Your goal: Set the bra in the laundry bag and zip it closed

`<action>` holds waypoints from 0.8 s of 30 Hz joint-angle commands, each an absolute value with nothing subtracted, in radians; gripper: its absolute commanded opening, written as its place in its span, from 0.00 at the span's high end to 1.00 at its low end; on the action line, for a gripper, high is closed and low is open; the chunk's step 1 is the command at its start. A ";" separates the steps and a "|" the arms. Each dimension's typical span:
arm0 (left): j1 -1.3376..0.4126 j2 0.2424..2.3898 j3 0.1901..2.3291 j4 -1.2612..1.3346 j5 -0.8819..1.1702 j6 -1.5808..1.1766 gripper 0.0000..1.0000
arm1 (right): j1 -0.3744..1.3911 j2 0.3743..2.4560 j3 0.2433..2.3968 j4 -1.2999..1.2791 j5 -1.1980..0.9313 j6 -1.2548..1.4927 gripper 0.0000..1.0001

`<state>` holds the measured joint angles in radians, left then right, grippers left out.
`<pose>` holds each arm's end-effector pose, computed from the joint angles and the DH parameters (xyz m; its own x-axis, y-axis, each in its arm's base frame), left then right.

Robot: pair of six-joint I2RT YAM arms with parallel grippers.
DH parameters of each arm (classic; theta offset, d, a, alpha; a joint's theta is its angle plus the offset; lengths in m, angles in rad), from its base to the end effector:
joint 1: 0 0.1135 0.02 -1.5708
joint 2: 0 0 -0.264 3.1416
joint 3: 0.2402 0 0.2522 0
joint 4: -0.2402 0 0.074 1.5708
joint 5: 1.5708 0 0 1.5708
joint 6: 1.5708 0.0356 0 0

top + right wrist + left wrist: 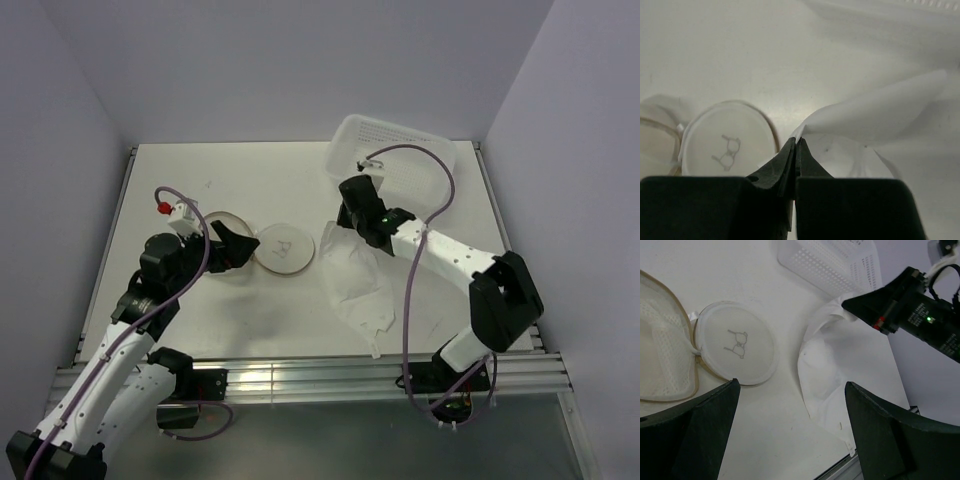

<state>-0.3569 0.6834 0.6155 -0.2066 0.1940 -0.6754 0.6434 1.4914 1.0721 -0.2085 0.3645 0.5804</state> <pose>0.1556 -0.0653 0.2939 -0.5213 -0.4604 -0.7186 0.2445 0.7262 -0.6426 0.2749 0.1902 0.2687 -0.5738 0.2101 -0.7916 -0.0180 0.9631 0.2687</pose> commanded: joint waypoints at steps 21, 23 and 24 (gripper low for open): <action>-0.603 0.883 0.537 0.127 0.141 -0.792 0.38 | 0.633 1.376 0.921 -0.054 0.410 0.618 1.00; -0.655 0.910 0.532 0.138 0.101 -0.802 0.39 | 0.669 1.315 0.872 -0.043 0.417 0.646 1.00; -0.670 0.919 0.531 0.156 0.089 -0.804 0.39 | 0.676 1.301 0.821 -0.037 0.417 0.652 1.00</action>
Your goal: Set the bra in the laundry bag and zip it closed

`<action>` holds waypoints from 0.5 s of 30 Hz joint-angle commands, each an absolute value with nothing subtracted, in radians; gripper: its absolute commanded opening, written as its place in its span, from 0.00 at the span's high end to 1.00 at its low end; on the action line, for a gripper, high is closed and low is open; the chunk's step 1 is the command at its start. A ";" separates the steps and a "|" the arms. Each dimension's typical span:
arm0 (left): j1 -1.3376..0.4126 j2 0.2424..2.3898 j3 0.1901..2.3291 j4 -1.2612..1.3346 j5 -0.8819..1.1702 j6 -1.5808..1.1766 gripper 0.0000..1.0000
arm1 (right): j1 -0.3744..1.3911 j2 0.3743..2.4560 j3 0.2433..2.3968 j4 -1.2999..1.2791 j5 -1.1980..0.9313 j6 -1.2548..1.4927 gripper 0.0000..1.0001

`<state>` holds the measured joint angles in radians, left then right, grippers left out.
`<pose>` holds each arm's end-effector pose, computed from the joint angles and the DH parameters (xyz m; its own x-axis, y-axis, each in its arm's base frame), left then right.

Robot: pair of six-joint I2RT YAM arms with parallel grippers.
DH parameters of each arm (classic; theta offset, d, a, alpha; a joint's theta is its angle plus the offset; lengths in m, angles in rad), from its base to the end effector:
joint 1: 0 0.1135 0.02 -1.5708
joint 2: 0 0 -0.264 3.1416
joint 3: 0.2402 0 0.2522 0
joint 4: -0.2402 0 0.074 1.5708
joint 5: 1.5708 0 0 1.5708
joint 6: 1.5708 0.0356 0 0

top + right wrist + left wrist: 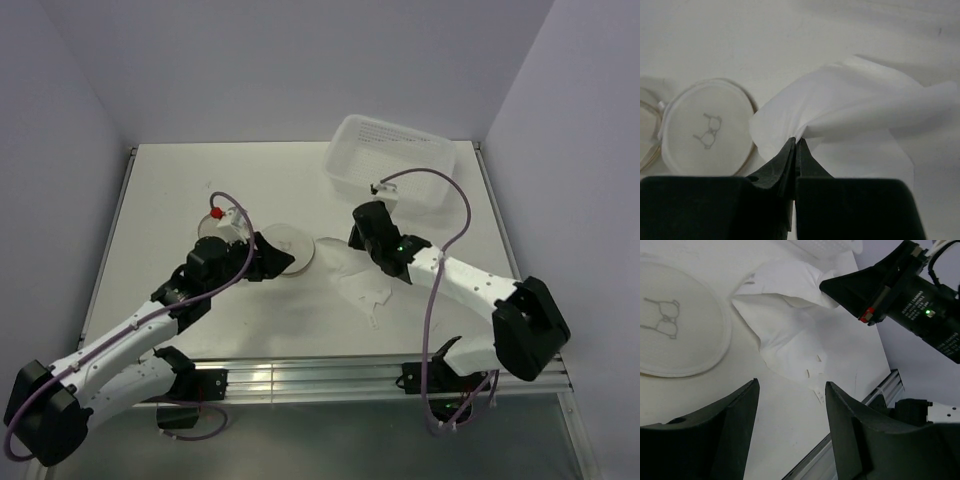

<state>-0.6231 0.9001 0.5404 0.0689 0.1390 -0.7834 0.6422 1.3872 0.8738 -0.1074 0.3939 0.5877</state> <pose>0.1685 -0.1271 0.2589 -0.6489 -0.3943 -0.6507 0.3215 0.6330 -0.7042 0.2497 0.1697 0.2428 -0.5557 0.2237 -0.8007 0.0060 0.9642 0.2652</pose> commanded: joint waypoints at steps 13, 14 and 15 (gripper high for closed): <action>-0.795 1.247 0.583 0.362 0.021 -0.888 0.28 | 0.638 1.310 0.712 -0.005 0.255 0.663 0.84; -0.801 1.267 0.589 0.373 0.021 -0.891 0.28 | 0.638 1.307 0.701 -0.005 0.250 0.664 0.80; -0.808 1.285 0.595 0.379 0.008 -0.891 0.29 | 0.637 1.302 0.690 -0.009 0.247 0.667 0.71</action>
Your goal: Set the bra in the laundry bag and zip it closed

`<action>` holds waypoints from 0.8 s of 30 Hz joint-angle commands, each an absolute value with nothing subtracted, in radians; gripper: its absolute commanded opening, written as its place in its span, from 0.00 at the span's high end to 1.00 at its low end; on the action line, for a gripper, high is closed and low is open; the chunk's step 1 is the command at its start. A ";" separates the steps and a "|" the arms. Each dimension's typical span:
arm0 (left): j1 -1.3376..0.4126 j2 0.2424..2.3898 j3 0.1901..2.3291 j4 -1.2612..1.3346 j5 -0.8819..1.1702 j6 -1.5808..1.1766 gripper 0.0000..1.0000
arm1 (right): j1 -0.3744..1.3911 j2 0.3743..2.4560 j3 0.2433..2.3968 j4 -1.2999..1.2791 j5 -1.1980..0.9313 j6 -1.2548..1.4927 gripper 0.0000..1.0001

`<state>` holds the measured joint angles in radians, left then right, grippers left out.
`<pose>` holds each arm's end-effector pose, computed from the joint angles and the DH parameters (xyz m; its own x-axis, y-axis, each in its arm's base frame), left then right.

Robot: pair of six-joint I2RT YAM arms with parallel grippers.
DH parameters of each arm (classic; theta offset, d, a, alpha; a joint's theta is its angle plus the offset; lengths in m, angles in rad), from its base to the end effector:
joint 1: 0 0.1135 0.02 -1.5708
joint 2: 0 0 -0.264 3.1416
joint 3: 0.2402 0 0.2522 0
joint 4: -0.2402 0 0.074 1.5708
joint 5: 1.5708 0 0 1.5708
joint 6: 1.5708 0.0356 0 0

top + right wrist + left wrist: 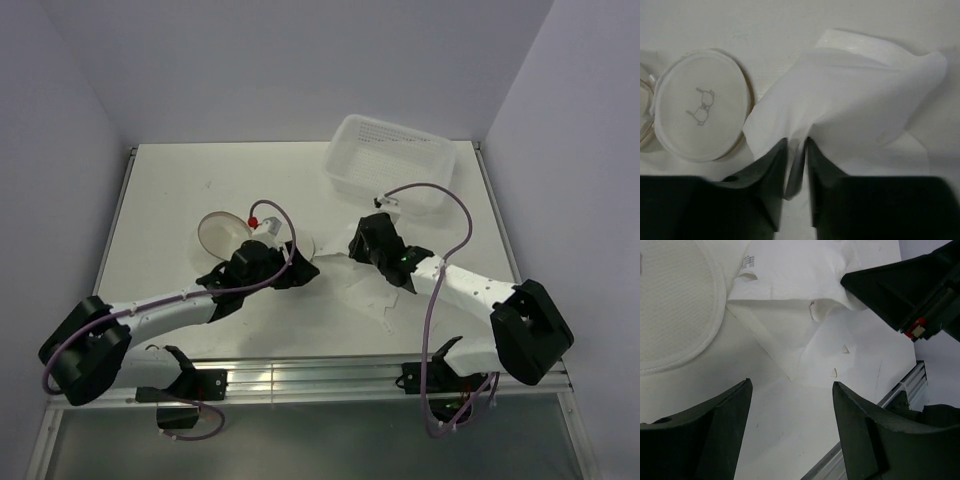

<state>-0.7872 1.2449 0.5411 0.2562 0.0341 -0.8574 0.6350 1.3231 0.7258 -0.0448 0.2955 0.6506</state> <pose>0.1825 -0.1849 0.2034 -0.7516 -0.3163 -0.5788 0.2465 0.6792 -0.6913 0.2300 0.1566 0.2166 -0.6136 0.2676 -0.7429 -0.0101 0.9381 0.3463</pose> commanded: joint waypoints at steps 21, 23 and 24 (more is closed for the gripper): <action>-0.868 1.725 0.842 0.381 -0.175 -0.917 0.33 | 0.399 1.117 0.515 -0.095 0.217 0.661 0.42; -0.870 1.749 0.876 0.382 -0.170 -0.916 0.39 | 0.356 1.181 0.515 -0.058 0.178 0.664 0.37; -0.870 1.770 0.900 0.383 -0.178 -0.908 0.49 | 0.324 1.216 0.518 -0.042 0.182 0.663 0.35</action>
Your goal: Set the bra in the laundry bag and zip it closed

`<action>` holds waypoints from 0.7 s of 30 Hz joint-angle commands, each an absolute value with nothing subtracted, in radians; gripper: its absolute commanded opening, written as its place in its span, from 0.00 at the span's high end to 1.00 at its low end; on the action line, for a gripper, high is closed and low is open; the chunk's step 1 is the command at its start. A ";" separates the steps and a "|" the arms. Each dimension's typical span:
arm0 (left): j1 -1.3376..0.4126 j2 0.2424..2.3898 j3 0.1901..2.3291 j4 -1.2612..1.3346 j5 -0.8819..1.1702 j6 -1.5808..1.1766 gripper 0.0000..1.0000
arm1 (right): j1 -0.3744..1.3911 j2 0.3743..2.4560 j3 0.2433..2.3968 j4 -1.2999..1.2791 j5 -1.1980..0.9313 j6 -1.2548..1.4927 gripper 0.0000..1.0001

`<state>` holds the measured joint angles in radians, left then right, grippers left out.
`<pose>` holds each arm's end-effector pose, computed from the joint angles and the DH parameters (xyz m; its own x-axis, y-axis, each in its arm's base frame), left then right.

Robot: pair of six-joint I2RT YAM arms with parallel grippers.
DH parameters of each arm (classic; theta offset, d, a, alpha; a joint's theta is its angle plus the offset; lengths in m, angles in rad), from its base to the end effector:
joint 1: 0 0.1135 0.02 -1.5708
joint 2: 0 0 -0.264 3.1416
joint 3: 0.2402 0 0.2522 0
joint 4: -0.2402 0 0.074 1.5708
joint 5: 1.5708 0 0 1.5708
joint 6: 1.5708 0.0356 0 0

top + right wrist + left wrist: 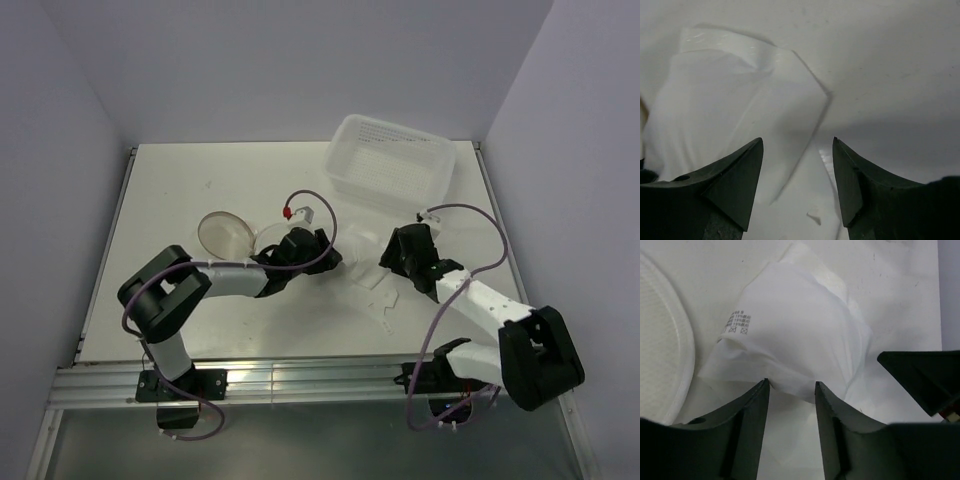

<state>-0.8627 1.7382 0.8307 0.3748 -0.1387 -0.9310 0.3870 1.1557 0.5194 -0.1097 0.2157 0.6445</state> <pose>0.2354 -0.2674 0.1622 -0.7386 -0.3590 -0.5706 0.1379 0.7481 -0.6491 0.2122 0.0783 0.1839 -0.6365 0.3744 -0.6744 0.1993 0.9244 0.3251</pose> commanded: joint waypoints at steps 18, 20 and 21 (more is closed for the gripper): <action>-0.799 1.887 1.034 0.454 -0.086 -0.753 1.00 | 0.265 1.250 0.419 0.092 0.126 0.782 0.43; -0.795 1.882 1.031 0.446 -0.072 -0.733 1.00 | 0.262 1.195 0.379 0.116 0.147 0.793 0.44; -0.795 1.881 1.032 0.439 -0.074 -0.729 0.99 | 0.256 1.193 0.373 0.118 0.143 0.798 0.45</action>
